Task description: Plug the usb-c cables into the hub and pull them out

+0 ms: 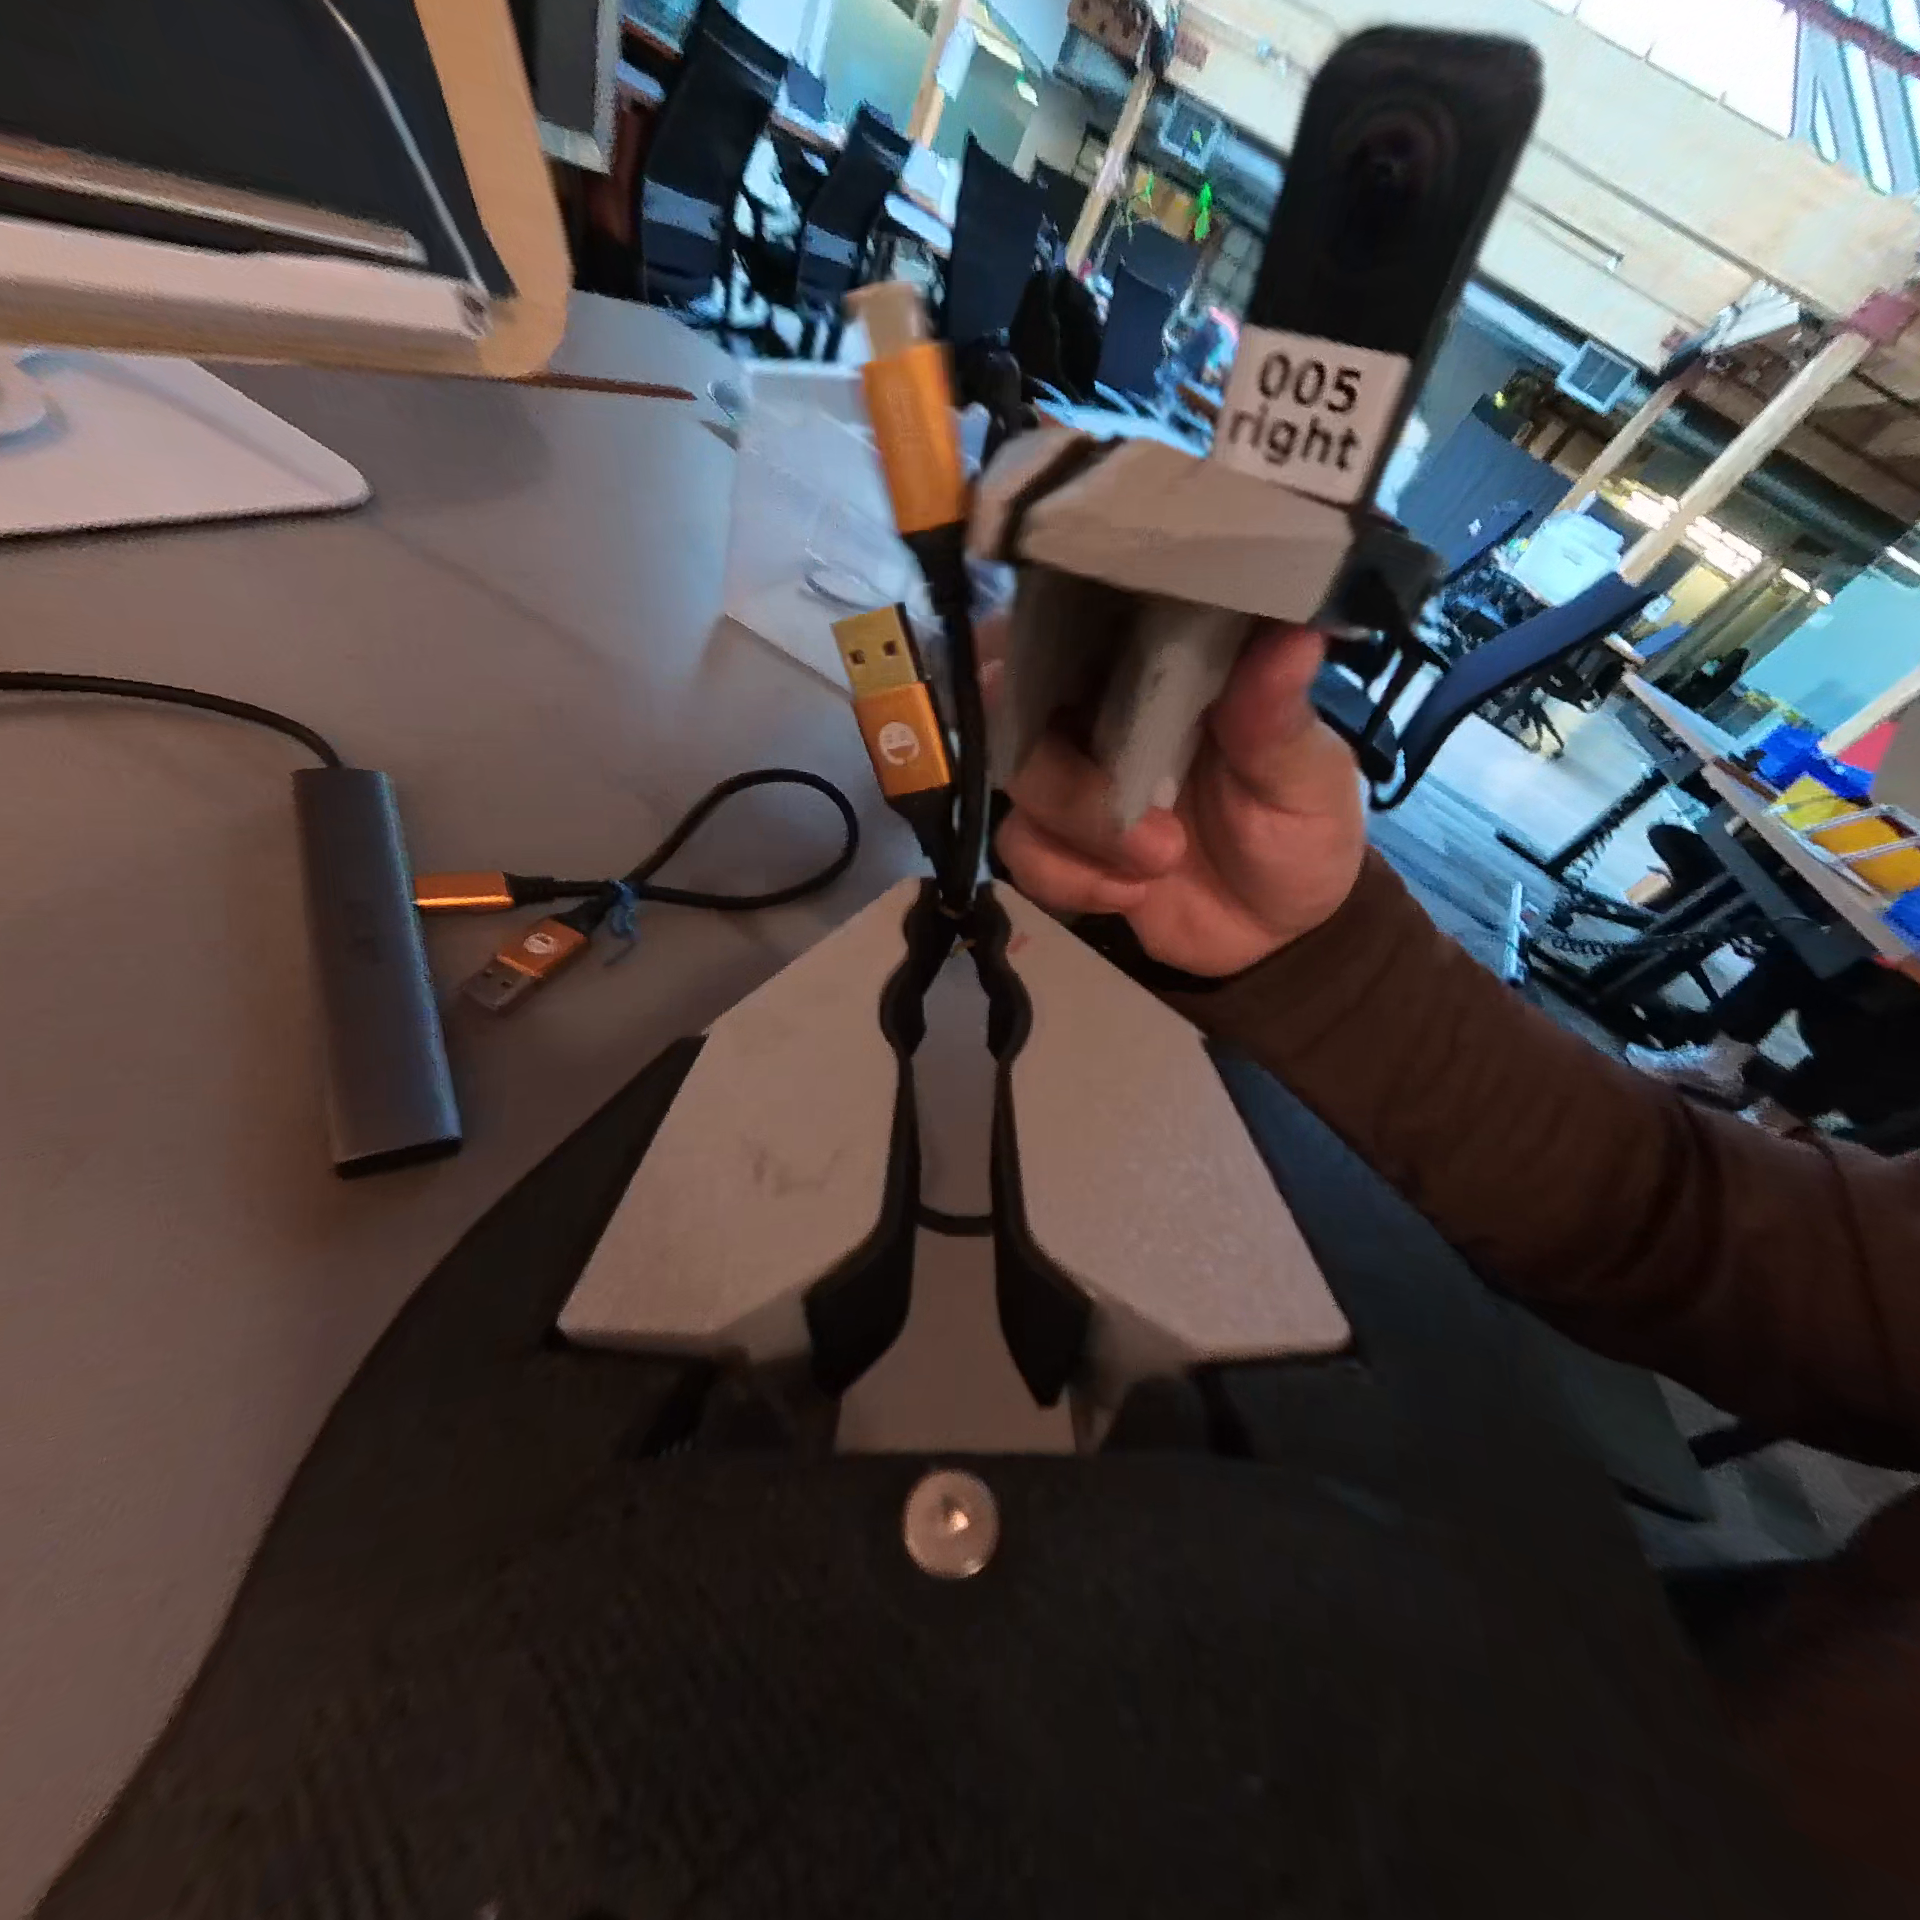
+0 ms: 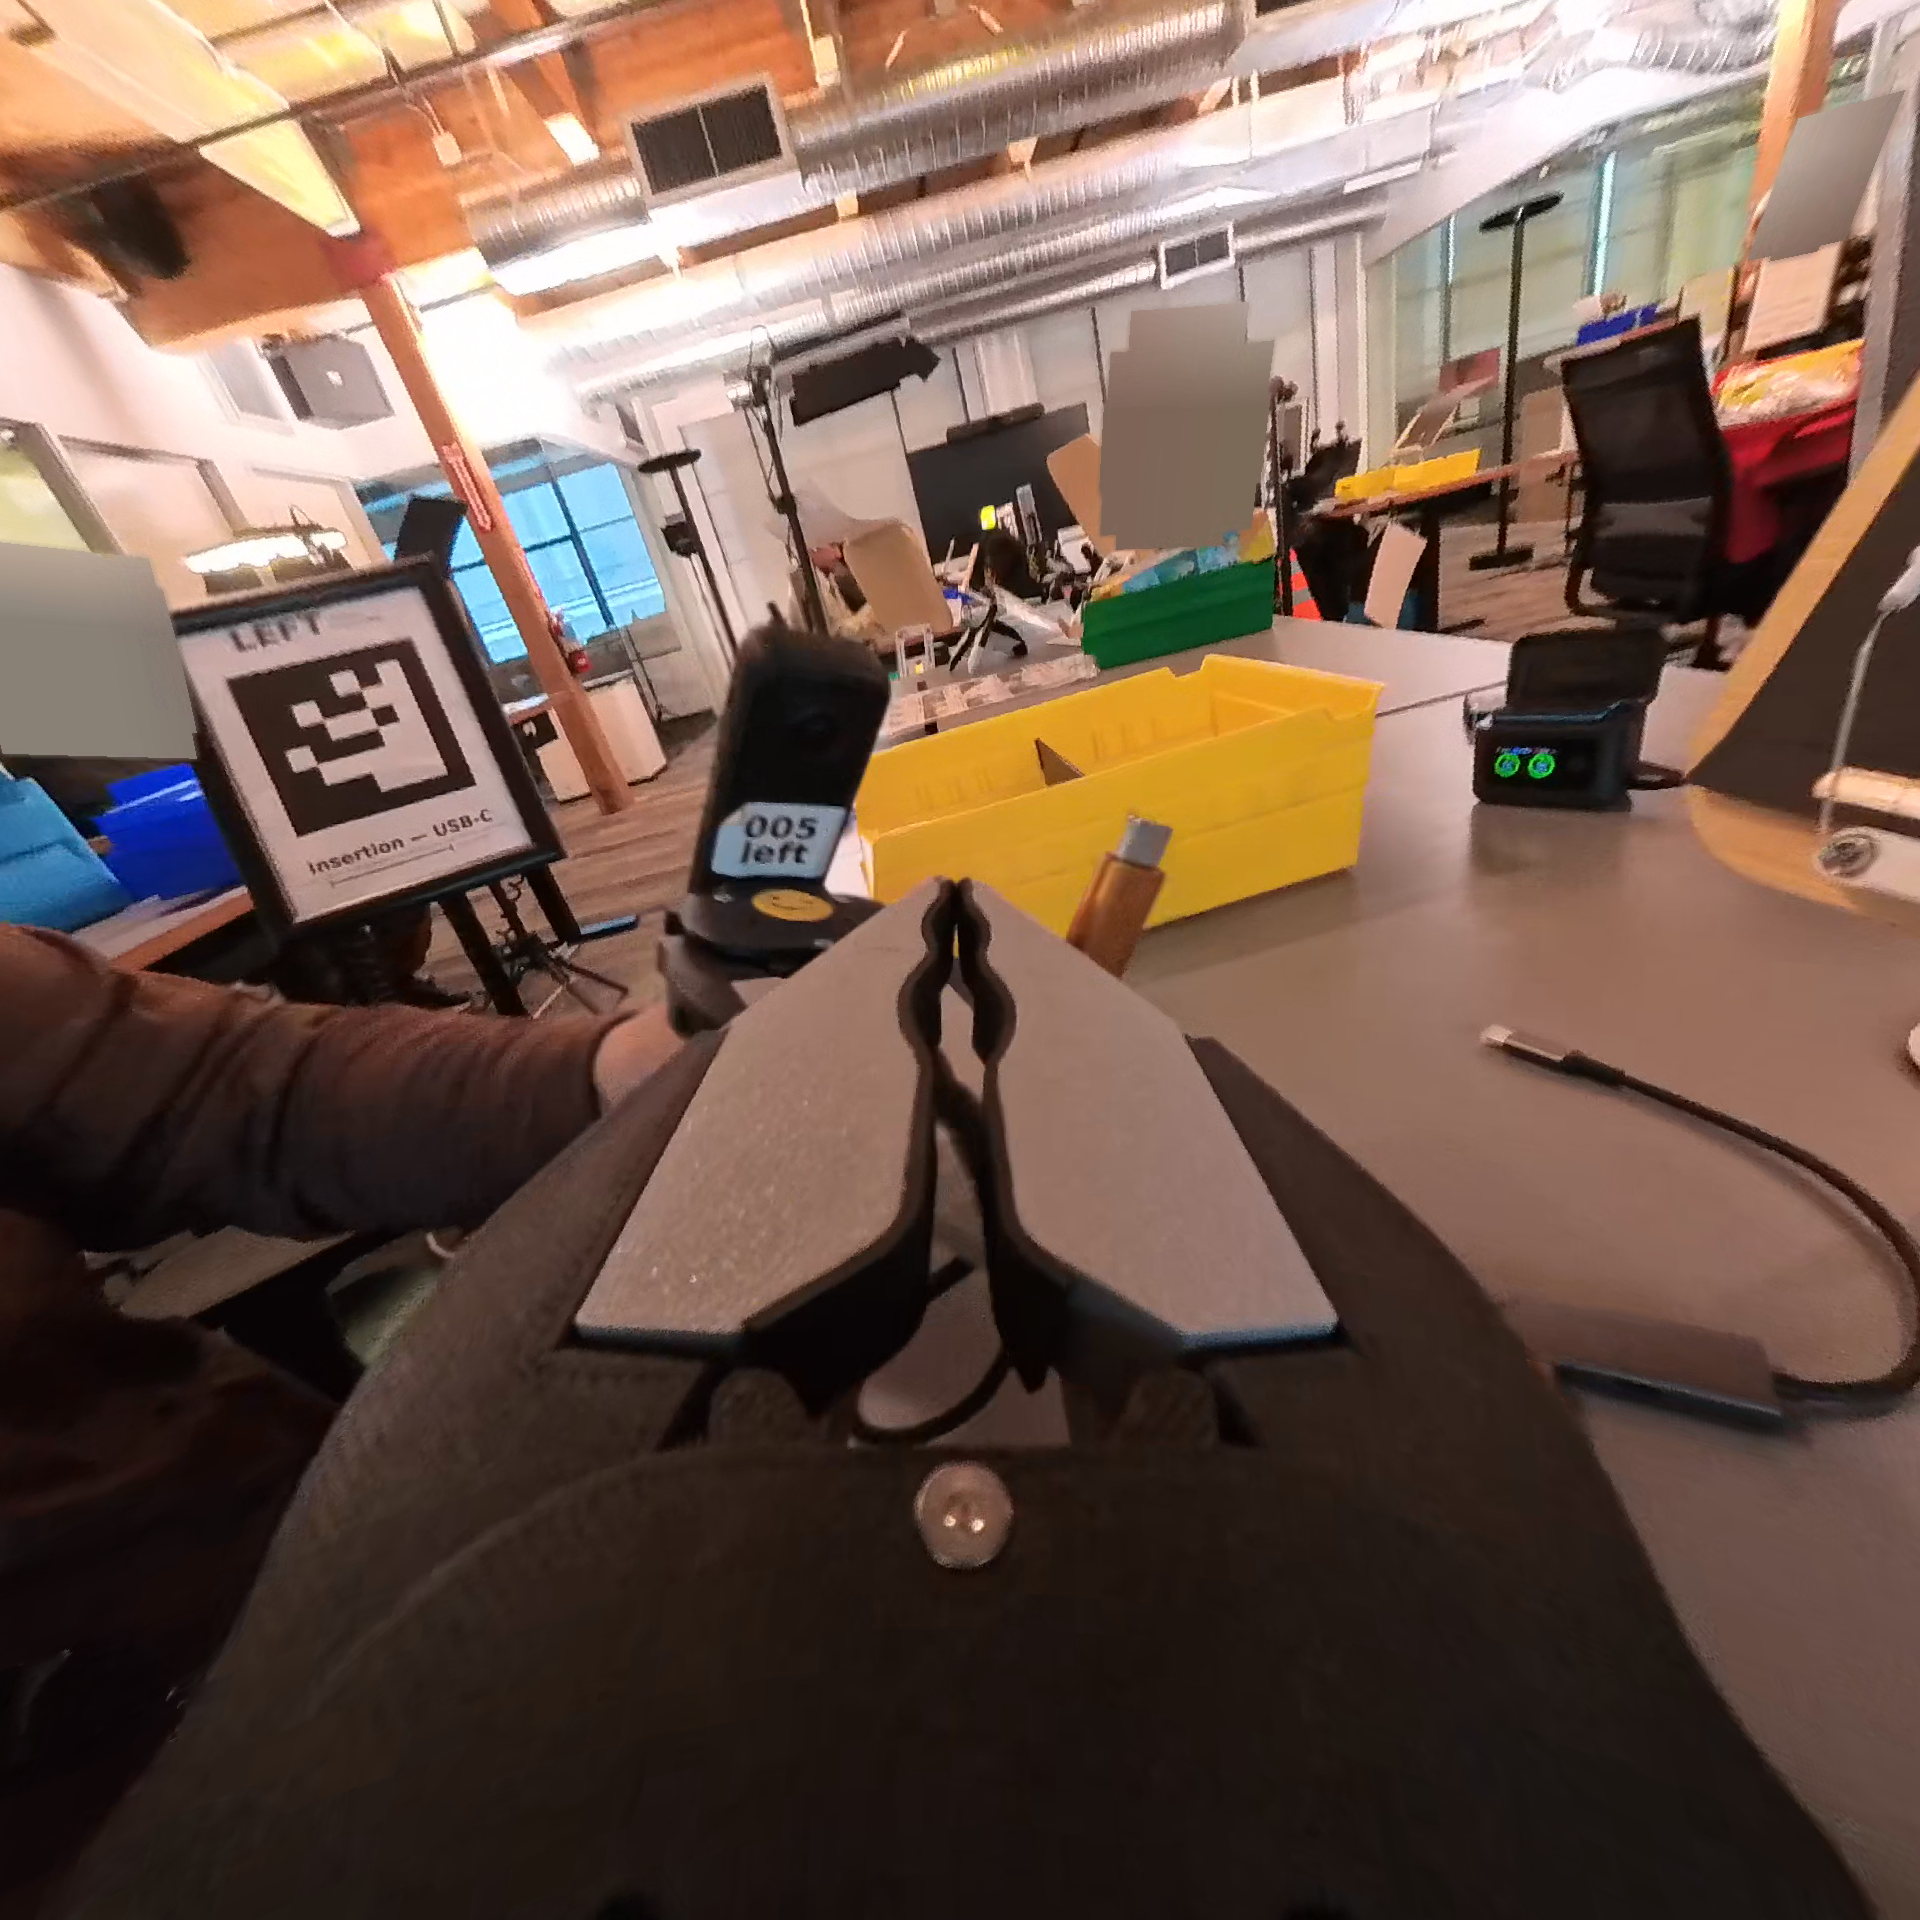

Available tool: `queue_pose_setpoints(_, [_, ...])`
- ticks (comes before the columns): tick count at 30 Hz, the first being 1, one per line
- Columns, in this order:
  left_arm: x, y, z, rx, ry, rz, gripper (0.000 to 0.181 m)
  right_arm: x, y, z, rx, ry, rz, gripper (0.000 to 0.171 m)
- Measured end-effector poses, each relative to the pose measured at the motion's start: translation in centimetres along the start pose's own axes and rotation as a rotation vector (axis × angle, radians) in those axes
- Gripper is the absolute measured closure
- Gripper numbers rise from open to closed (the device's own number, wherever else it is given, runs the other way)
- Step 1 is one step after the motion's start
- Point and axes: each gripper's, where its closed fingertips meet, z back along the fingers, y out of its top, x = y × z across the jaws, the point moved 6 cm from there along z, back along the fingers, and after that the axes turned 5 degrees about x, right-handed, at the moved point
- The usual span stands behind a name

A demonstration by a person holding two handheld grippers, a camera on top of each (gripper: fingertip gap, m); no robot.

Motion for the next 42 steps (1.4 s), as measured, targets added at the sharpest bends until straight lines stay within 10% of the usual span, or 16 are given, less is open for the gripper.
queue_pose_setpoints(4, [-1.6,0.8,0.9,0.102,0.029,-0.002,0.177,0.8,1.3,1.6,0.080,-0.051,0.011,0.171])
queue_pose_setpoints(8, [-2.2,0.5,1.6,0.147,0.058,-0.144,0.178,2.1,0.8,1.8,0.055,-0.090,-0.070,0.124])
queue_pose_setpoints(13, [-0.2,0.5,1.5,0.211,-0.068,-0.213,0.177,0.7,-0.6,0.1,-0.040,-0.020,0.019,0.161])
queue_pose_setpoints(25, [0.3,0.2,1.8,0.224,-0.092,-0.166,0.177,0.0,0.7,1.3,0.054,0.058,0.047,0.142])
queue_pose_setpoints(42, [0.9,-0.5,0.9,0.132,-0.055,-0.265,0.176,-1.3,-1.1,0.0,-0.093,0.106,0.125,0.168])
